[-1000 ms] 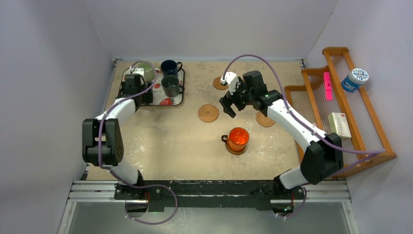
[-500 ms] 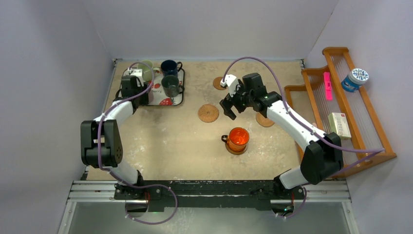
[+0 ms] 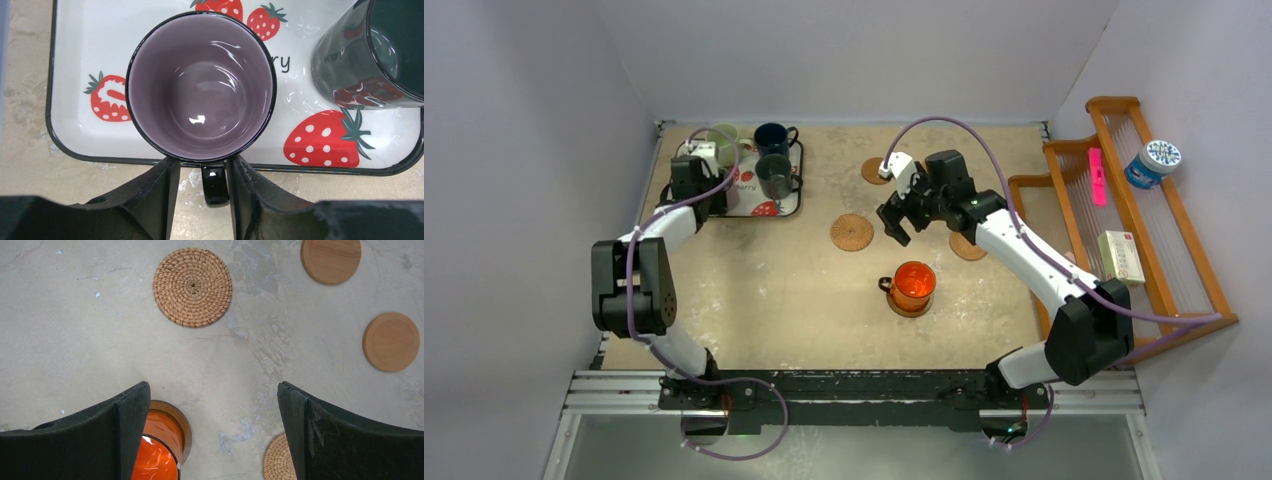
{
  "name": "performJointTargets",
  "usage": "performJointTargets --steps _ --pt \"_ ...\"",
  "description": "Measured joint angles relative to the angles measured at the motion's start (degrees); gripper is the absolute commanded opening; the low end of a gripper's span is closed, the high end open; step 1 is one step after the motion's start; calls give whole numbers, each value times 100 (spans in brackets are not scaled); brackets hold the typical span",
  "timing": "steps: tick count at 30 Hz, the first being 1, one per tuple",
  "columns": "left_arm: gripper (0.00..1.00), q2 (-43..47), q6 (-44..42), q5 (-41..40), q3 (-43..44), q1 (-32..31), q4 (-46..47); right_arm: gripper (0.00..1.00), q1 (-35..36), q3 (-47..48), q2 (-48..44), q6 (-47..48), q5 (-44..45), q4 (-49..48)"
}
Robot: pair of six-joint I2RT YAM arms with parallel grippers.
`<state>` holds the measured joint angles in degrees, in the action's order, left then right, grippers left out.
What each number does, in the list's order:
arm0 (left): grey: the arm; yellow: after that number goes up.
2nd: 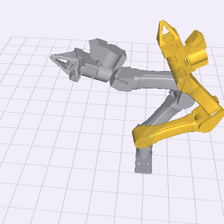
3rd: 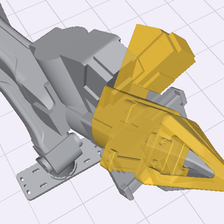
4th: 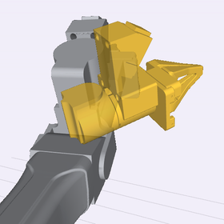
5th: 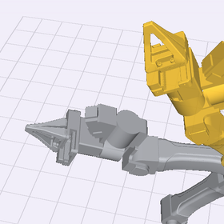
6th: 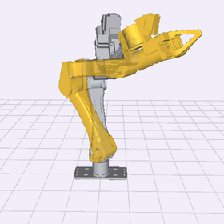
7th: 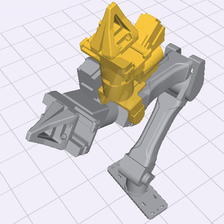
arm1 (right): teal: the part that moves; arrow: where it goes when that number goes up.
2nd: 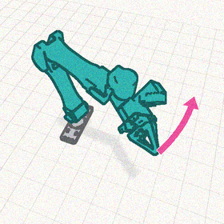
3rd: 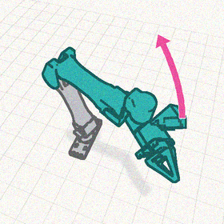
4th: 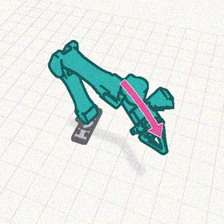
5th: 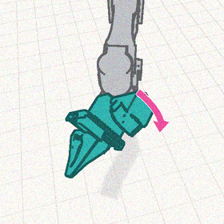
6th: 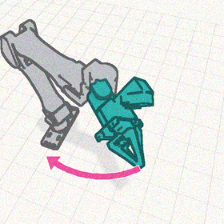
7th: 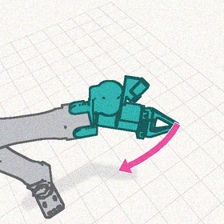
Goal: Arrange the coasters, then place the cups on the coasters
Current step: Pick up the cup from the tray.
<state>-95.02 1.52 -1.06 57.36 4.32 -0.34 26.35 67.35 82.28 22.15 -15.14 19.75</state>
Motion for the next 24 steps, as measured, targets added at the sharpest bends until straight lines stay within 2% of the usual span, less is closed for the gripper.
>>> performJointTargets --steps 5,14,24 --pt "21 -122 44 138 0 70 35 99 0 -2 0 0 0 -7" --pt "0 -140 42 254 0 136 66 99 0 -11 0 0 0 -37" --pt "0 306 44 232 -103 168 -214 99 0 -11 0 2 0 -39"
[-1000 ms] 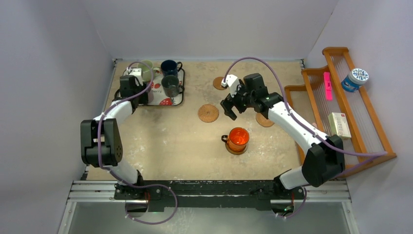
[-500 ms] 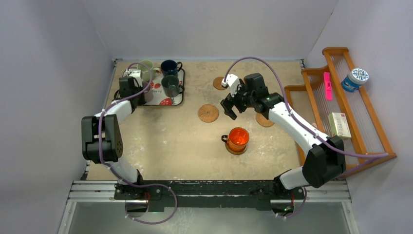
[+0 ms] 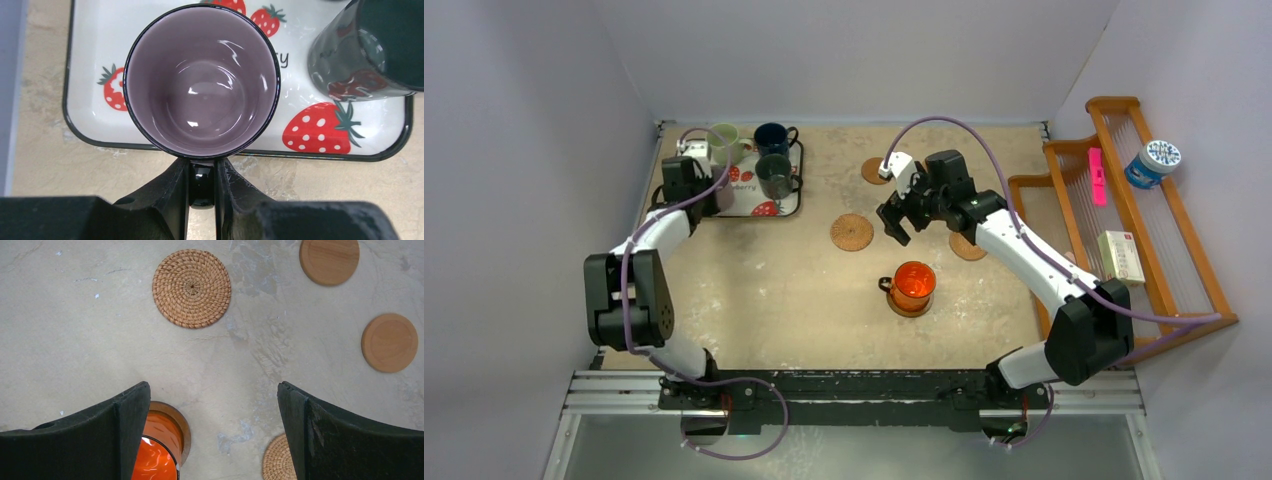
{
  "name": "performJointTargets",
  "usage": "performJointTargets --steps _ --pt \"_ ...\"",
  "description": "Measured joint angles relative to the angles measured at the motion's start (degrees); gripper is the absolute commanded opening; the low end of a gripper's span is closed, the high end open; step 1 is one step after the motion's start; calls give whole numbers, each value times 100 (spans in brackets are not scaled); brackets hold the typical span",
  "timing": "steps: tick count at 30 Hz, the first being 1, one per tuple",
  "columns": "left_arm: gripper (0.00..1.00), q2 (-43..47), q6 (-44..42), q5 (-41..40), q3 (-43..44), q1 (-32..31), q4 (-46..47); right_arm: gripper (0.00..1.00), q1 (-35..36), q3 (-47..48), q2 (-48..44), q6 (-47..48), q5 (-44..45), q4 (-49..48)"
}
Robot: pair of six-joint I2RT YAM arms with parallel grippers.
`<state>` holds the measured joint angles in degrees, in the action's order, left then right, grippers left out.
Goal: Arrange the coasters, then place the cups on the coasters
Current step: Pick up the cup from the tray, then place the cup at the center of the board.
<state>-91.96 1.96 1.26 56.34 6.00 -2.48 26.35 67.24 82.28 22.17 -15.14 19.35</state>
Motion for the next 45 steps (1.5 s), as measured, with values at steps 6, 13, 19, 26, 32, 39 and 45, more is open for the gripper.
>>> performJointTargets --steps 6,13,19,26,32,39,45 --pt "0 531 0 -2 0 0 -17 99 0 0 0 0 2 0" --pt "0 713 59 142 219 -2 -160 99 0 0 -7 -2 20 0" --pt "0 612 96 96 1025 -308 -553 99 0 0 -44 -9 68 -2" --pt "0 -22 153 120 2465 -1172 -979 99 0 0 -70 -39 168 -44" --pt "0 -686 208 173 3222 -1539 -1390 99 0 2 -70 -83 260 -81" --pt "0 -1558 186 52 4227 -2100 -2035 99 0 20 -72 -181 326 -114" --pt "0 -2170 190 42 5143 -2588 -2310 99 0 22 -105 -278 372 -219"
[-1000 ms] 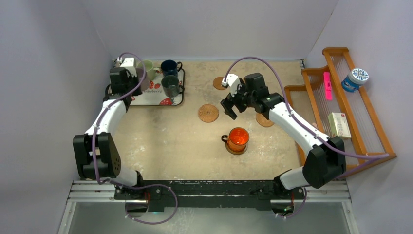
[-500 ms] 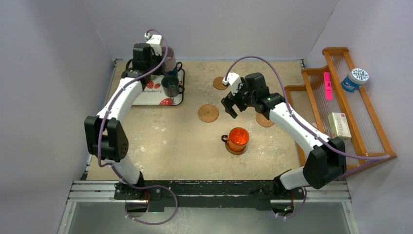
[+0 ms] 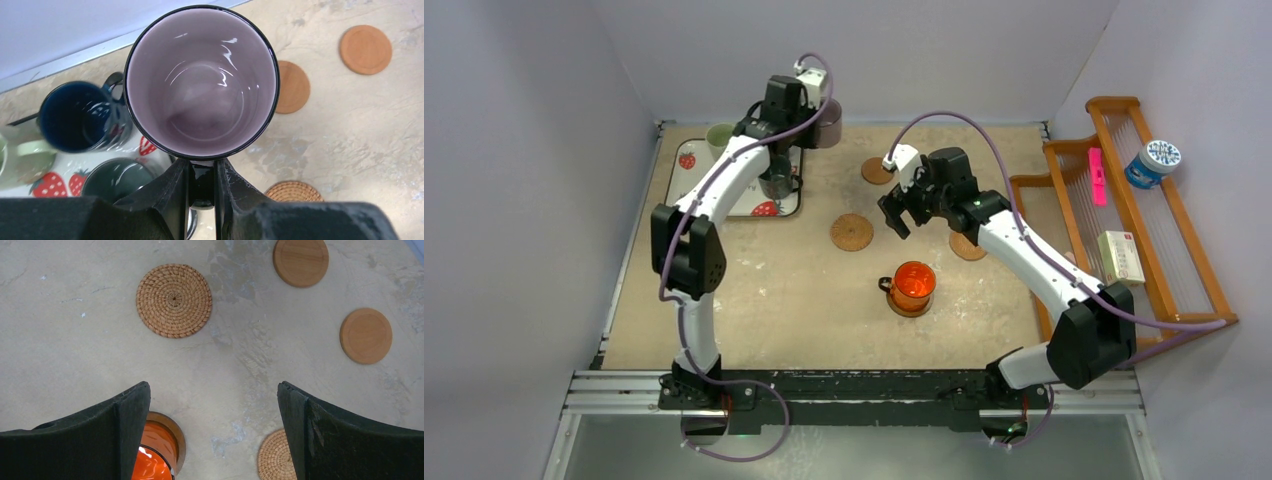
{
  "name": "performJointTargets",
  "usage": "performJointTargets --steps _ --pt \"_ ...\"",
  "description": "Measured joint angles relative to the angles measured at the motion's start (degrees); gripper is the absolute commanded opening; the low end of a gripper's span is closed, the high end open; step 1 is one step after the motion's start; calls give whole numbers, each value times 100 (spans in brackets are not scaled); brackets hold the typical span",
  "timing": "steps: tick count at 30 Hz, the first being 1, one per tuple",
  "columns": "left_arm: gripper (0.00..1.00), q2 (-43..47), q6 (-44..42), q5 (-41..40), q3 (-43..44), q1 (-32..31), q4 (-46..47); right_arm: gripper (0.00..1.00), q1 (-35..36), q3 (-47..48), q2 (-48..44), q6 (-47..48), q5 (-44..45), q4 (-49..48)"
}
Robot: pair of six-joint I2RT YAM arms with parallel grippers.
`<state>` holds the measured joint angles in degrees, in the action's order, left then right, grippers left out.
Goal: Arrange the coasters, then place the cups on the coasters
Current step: Place the cup at the center of the board.
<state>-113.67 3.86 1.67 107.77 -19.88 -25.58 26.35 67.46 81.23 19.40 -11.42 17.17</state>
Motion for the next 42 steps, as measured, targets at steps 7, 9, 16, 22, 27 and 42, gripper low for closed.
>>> performJointTargets --steps 7,9,16,22,27,42 --pt "0 -647 24 -81 684 -308 -162 99 0 0 0 -52 44 -48" --pt "0 -798 72 -146 726 -330 -227 99 0 0 0 -55 44 -59" --pt "0 -1169 262 -365 717 -334 -396 99 0 0 -22 -55 46 -81" --pt "0 -1222 411 -330 673 -334 -420 99 0 0 -81 -55 46 -98" --pt "0 -1259 487 -295 662 -334 -411 99 0 -2 -96 -55 46 -103" --pt "0 -1384 621 -240 184 -341 -291 99 0 -129 -286 -50 50 -125"
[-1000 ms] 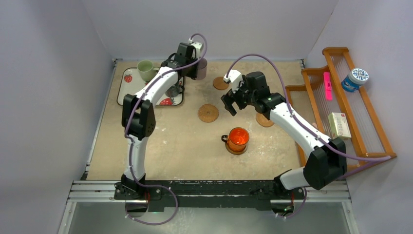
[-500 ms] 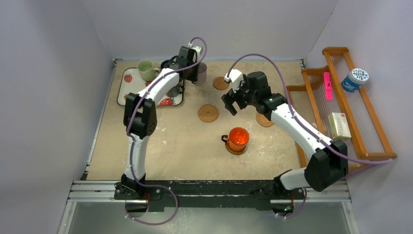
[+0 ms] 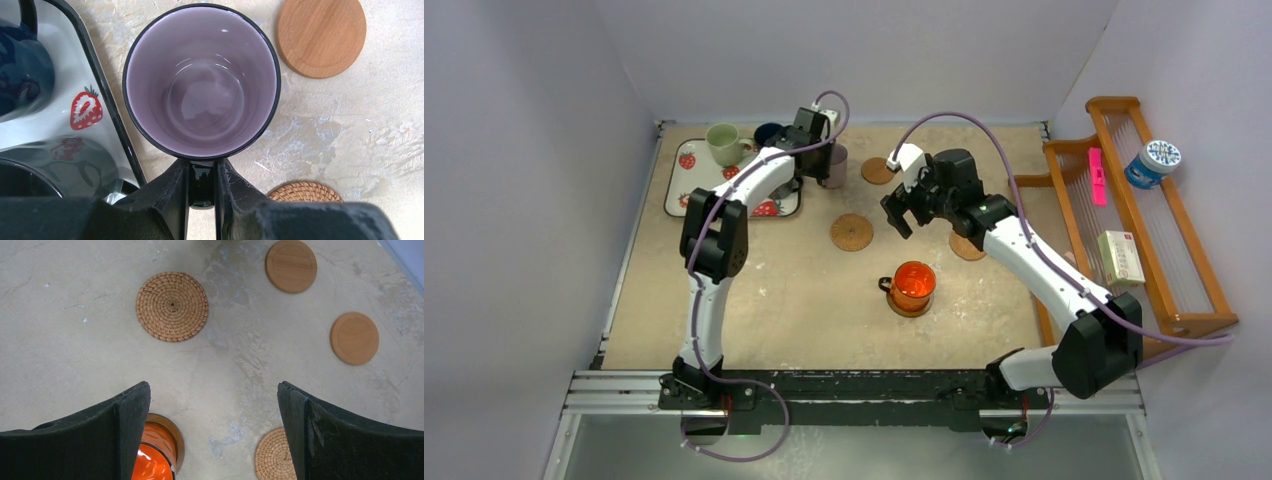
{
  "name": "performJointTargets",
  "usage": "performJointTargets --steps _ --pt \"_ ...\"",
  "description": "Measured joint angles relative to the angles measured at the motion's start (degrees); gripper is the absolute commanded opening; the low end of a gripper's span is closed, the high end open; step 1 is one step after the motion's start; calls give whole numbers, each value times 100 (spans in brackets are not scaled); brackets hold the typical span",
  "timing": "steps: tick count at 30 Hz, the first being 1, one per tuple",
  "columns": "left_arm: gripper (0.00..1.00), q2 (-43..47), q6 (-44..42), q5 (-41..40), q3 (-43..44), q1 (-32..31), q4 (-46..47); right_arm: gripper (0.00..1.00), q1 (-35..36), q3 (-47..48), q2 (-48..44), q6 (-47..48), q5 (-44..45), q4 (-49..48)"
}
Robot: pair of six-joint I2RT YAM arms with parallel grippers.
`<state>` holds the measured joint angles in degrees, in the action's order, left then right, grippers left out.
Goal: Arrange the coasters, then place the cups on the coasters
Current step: Place the cup at the center of the board.
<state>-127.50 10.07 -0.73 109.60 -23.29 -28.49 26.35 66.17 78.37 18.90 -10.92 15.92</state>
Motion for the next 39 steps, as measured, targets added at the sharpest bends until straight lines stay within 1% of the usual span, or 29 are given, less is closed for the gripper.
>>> performJointTargets --steps 4,9,20,21,27,39 --pt "8 0 37 13 -76 -4 107 99 0 0 0 0 7 -2" --pt "16 11 70 63 -201 -4 234 99 0 -4 0 0 59 -2" --pt "47 57 160 422 -599 -15 313 99 0 -4 15 2 87 -4" --pt "49 57 170 461 -627 -20 310 99 0 -4 33 2 87 -4" --pt "50 103 201 577 -713 -59 313 99 0 -4 186 2 85 -4" --pt "50 188 245 946 -730 -186 317 99 0 -4 195 2 87 -33"
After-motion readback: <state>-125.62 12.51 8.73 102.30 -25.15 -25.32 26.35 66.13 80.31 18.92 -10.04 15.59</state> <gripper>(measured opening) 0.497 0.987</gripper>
